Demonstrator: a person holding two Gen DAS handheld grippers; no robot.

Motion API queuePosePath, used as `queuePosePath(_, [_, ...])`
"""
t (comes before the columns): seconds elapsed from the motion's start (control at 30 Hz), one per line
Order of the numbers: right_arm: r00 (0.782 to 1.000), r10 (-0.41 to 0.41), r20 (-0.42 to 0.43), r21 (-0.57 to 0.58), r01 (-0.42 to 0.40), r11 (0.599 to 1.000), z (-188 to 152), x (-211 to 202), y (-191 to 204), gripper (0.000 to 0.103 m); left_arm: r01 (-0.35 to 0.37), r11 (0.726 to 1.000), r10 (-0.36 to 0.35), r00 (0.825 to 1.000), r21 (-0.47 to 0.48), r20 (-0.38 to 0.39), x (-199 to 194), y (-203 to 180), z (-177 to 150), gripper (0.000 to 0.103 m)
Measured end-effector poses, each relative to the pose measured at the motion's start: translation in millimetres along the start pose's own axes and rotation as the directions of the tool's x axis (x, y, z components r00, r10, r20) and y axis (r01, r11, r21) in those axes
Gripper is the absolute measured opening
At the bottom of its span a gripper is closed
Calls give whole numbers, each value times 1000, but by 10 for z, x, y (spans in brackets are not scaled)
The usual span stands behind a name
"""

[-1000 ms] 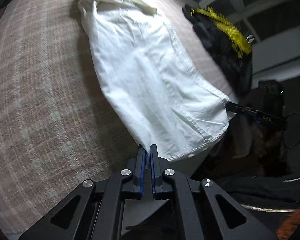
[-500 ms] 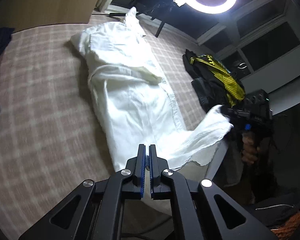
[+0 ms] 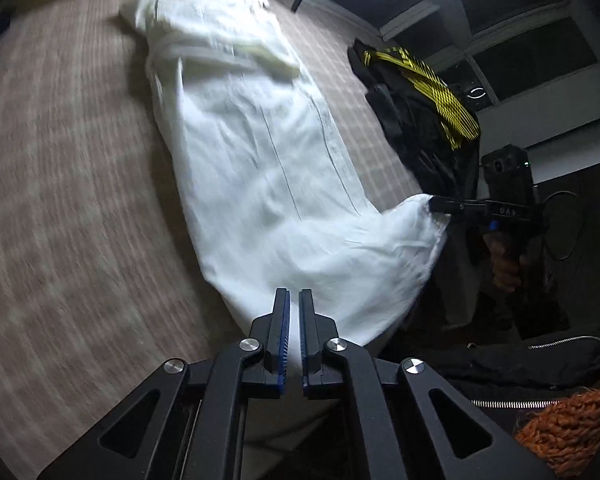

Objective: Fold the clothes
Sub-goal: 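Lift the hem with both grippers and fold it toward the collar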

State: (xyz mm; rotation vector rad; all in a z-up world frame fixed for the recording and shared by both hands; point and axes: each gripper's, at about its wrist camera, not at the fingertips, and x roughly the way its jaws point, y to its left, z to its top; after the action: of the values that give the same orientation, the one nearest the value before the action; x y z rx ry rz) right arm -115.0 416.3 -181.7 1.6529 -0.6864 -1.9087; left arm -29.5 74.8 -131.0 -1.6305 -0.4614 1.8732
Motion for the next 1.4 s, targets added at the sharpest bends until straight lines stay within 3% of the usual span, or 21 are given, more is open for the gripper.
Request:
queuePosePath(0.03, [1000, 2, 0, 2, -2, 1000, -54, -16, -33, 17, -3, 1000, 3, 1000, -11, -5, 29, 6, -67, 18])
queuePosePath(0.07, [999, -30, 17, -23, 30, 999, -122, -49, -34, 33, -14, 1000, 13, 1000, -15, -9, 51, 17, -130, 22])
queuePosePath(0.13, [995, -89, 51, -71, 93, 993, -254, -110, -38, 55, -18, 999, 17, 1000, -41, -24, 117, 50, -267, 23])
queuePosePath(0.17, [995, -91, 43, -90, 95, 991, -266, -62, -55, 55, -10, 998, 8, 1000, -56, -30, 148, 64, -323, 27])
queuePosePath(0.33, [995, -102, 5, -186, 101, 977, -323, 177, -139, 56, -114, 990, 114, 993, -77, -4, 269, 47, -515, 29])
queuePosePath(0.43, [994, -110, -19, -244, 103, 964, -358, 321, -190, 56, -138, 986, 141, 990, -96, 23, 367, 0, -527, 35])
queuePosePath(0.63, [996, -60, -64, -388, 31, 921, -446, 501, -185, 56, -200, 978, 202, 979, -53, 29, 616, -217, -514, 34])
queuePosePath(0.7, [996, -53, -76, -426, 16, 905, -484, 540, -163, 54, -208, 977, 210, 977, -52, 36, 627, -209, -506, 28])
queuePosePath(0.73, [995, -57, -79, -437, 17, 899, -492, 565, -159, 43, -203, 977, 205, 978, -59, 34, 636, -197, -503, 19])
queuePosePath(0.77, [994, -55, -91, -442, 9, 897, -497, 573, -167, 19, -195, 978, 197, 980, -70, 25, 655, -179, -494, 4])
queuePosePath(0.87, [994, 4, -110, -439, -52, 897, -493, 510, -120, 8, -180, 981, 184, 982, -78, 47, 565, -175, -488, 4])
queuePosePath(1.0, [987, 147, -57, -415, -157, 896, -413, 125, 66, 7, -134, 988, 144, 978, -74, 154, 124, -288, -463, 4])
queuePosePath(1.07, [982, 183, -37, -401, -182, 898, -379, -39, 113, 7, -123, 990, 132, 977, -63, 165, 19, -321, -457, 4])
queuePosePath(1.2, [983, 180, -38, -369, -181, 912, -382, -60, 92, 7, -102, 994, 107, 979, -41, 175, -140, -371, -448, 4])
queuePosePath(1.4, [977, 197, -81, -195, -210, 958, -368, 173, -126, 7, -67, 996, 73, 992, -65, 102, 75, -253, -307, 4])
